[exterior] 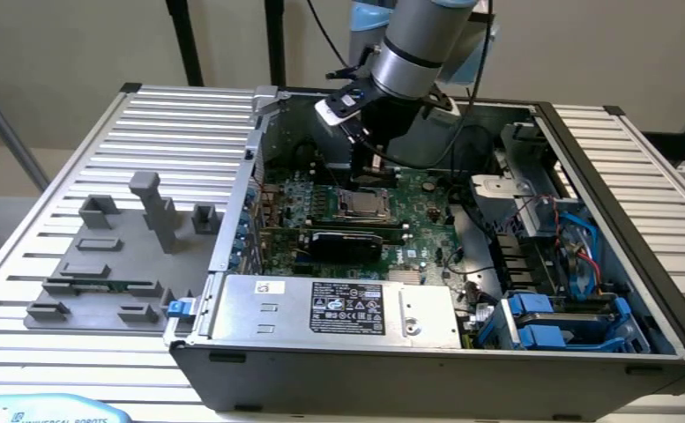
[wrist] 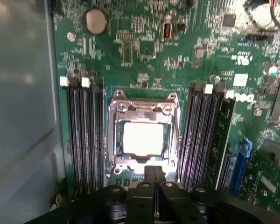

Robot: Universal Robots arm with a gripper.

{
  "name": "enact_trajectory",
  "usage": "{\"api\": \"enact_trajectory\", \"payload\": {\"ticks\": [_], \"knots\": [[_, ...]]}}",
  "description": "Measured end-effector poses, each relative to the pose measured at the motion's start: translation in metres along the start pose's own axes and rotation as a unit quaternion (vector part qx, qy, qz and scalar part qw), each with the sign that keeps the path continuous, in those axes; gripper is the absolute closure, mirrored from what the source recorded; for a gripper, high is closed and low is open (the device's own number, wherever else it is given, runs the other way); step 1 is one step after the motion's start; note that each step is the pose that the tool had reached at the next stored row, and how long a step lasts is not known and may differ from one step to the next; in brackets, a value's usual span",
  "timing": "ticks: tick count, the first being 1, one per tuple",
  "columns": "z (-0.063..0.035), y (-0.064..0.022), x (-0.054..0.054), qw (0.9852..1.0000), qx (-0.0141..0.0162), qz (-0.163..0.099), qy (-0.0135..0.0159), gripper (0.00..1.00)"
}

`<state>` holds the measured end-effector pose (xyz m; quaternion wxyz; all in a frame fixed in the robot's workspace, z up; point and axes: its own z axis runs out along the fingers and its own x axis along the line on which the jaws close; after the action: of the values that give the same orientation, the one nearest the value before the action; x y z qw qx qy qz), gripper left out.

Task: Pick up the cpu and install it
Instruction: 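Close the cpu cover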

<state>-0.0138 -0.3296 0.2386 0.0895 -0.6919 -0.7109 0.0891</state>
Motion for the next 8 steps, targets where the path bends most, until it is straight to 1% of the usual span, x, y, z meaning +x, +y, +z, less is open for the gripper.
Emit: {"api": "enact_trajectory", "payload": {"ticks": [1,3,8], "knots": [[0.0044,-0.0046,0.000,1.0000,0.0000,0.000,0.0001,0.89],[0.0147,-0.0046,0.000,1.0000,-0.0001,0.005,0.0014,0.89],[0.0243,-0.0053,0.000,1.0000,-0.0001,0.010,0.0026,0.89]]}}
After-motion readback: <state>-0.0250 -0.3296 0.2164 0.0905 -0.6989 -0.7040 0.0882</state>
